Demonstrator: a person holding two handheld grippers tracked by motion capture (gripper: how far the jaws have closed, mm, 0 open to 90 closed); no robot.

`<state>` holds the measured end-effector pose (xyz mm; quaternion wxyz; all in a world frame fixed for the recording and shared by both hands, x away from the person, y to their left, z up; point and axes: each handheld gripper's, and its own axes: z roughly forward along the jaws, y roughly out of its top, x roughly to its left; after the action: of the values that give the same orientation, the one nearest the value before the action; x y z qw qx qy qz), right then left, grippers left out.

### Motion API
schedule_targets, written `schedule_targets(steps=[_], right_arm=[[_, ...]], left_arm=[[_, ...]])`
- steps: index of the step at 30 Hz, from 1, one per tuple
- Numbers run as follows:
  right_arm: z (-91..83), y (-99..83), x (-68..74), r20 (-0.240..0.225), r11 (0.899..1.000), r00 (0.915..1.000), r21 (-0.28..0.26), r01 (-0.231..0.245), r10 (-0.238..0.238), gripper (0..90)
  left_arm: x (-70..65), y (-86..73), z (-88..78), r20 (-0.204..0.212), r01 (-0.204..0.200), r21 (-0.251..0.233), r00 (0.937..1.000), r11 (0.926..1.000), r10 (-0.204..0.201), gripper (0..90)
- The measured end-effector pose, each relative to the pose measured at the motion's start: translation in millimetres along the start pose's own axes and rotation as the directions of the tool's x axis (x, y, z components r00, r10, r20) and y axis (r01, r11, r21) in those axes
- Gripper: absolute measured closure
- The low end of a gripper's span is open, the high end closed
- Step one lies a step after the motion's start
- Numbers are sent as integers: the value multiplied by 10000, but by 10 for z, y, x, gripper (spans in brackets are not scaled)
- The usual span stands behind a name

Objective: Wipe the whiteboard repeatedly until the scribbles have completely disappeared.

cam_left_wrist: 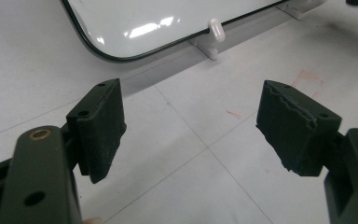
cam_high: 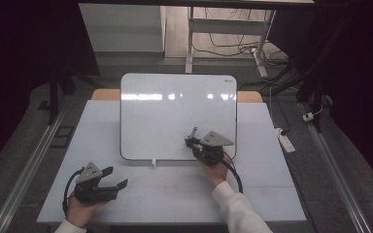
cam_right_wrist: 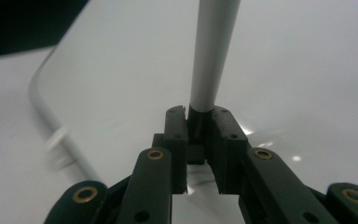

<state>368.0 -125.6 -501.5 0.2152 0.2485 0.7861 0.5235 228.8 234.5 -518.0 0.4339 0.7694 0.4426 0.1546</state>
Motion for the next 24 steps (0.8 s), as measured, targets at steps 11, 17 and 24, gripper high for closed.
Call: schedule_targets(steps=[11, 17, 24], right_arm=[[-55, -34, 12, -208, 9953, 9962, 470, 852, -843, 775], [-240, -39, -266, 649, 9996, 9976, -194, -217, 229, 775], [-268, -86, -259, 675, 9998, 9977, -205, -21, 35, 775]], left_arm=[[2, -3, -5, -1, -30, 3, 10000, 10000, 30, 242], [8, -7, -9, -10, 46, -32, 10000, 10000, -46, 242], [-7, -11, -14, -21, 29, -25, 10000, 10000, -29, 242]])
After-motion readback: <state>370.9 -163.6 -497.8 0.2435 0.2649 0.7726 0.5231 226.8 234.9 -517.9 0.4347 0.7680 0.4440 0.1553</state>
